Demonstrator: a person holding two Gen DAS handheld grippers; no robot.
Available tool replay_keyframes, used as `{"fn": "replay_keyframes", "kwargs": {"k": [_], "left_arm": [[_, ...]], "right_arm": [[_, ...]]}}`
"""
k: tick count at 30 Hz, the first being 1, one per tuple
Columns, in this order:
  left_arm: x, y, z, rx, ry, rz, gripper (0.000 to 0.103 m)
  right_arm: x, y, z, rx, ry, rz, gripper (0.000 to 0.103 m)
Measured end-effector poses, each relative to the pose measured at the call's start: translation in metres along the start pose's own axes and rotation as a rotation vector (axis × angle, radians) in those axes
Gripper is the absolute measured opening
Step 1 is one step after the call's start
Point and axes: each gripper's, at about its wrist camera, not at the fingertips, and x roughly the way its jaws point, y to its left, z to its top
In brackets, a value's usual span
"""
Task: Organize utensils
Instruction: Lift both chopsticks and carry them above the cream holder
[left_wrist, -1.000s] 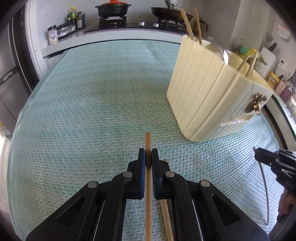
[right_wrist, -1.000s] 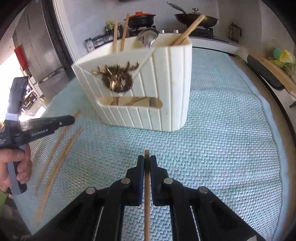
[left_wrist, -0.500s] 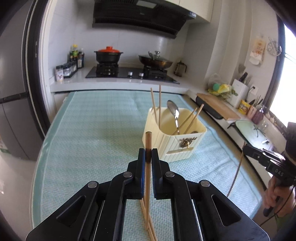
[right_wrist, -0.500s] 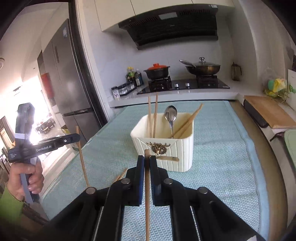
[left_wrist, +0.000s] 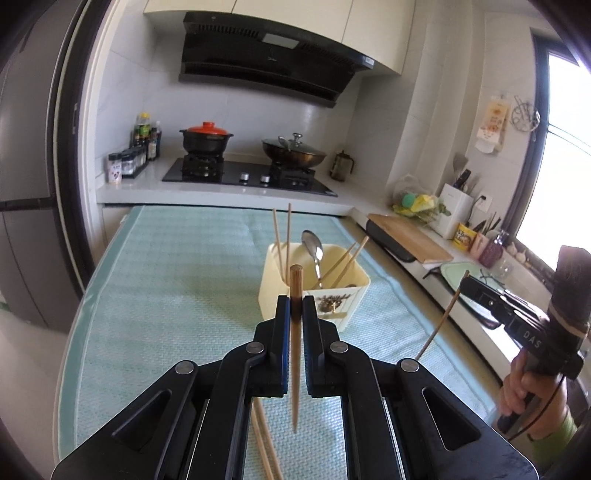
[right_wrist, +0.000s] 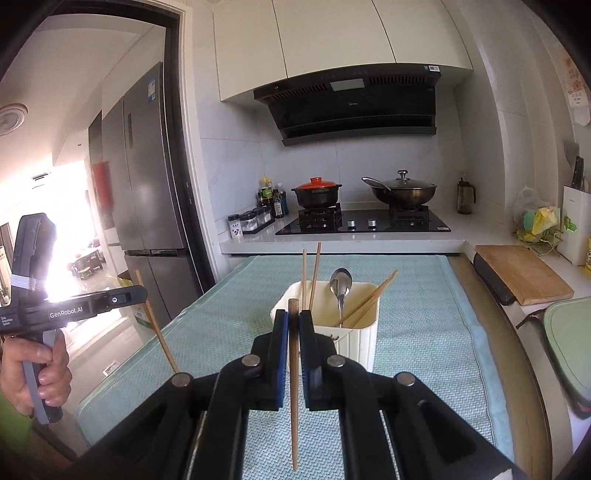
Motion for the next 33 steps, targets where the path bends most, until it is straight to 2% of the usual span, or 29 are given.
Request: {"fn": "replay_keyframes", "kwargs": {"k": [10, 17, 25, 30, 33], "left_arm": [[0.002, -0.012, 0.008, 0.016, -0.012, -0.038, 0.004], [0.002, -0.02, 0.035, 0.034, -0.041, -0.077, 0.004], [0.004, -0.028, 0.096, 0.066, -0.129, -0.067, 0.004], [0.035, -0.031, 0.132, 0.07, -0.15, -0.015, 0.004], [0.062, -0.029, 0.142, 0.056, -0.135, 0.002, 0.004]], "right_arm": [[-0.006, 0.0, 0.006, -0.015, -0.017, -0.008, 0.006], [-0.003, -0.003, 0.019, -0.036, -0.03, -0.02, 0.006], [0.003, -0.007, 0.08, -0.11, -0.128, -0.054, 0.006], [0.023, -0.01, 0.122, -0.128, -0.191, -0.071, 0.006], [0.042, -0.012, 0.137, -0.139, -0.224, -0.071, 0.006]]}}
